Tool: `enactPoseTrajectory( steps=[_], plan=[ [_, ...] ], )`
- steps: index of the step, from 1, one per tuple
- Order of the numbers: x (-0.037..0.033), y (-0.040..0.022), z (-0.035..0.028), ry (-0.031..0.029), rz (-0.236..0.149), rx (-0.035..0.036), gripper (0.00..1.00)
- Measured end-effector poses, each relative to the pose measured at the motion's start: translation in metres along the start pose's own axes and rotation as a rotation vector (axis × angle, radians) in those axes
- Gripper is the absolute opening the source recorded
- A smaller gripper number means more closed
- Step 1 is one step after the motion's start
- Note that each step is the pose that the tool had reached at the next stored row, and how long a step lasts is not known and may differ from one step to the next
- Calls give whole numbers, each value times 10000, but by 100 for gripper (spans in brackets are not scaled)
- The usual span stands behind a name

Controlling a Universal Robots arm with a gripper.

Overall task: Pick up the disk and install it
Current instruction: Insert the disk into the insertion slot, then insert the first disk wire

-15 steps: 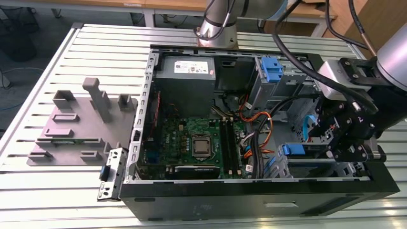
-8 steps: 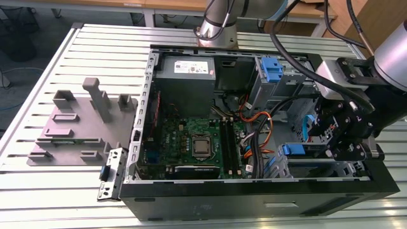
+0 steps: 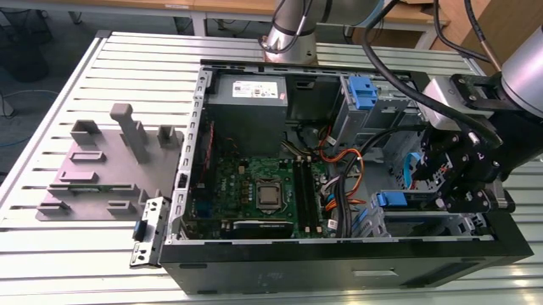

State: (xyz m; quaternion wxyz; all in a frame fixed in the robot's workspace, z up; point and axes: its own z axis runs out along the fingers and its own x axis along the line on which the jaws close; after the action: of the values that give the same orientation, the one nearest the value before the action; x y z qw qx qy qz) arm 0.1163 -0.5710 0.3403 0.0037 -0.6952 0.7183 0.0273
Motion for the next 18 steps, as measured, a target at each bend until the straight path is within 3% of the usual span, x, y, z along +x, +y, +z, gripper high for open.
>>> enactPoseTrajectory(
  steps=[1, 3, 11, 18],
  plan=[
    [0, 0, 0, -1, 0, 0, 48],
    [-3, 3, -77, 3, 0, 0, 48],
    [-4, 3, -85, 4, 0, 0, 48],
    [-10, 6, -173, 2, 0, 0, 48]
  ],
)
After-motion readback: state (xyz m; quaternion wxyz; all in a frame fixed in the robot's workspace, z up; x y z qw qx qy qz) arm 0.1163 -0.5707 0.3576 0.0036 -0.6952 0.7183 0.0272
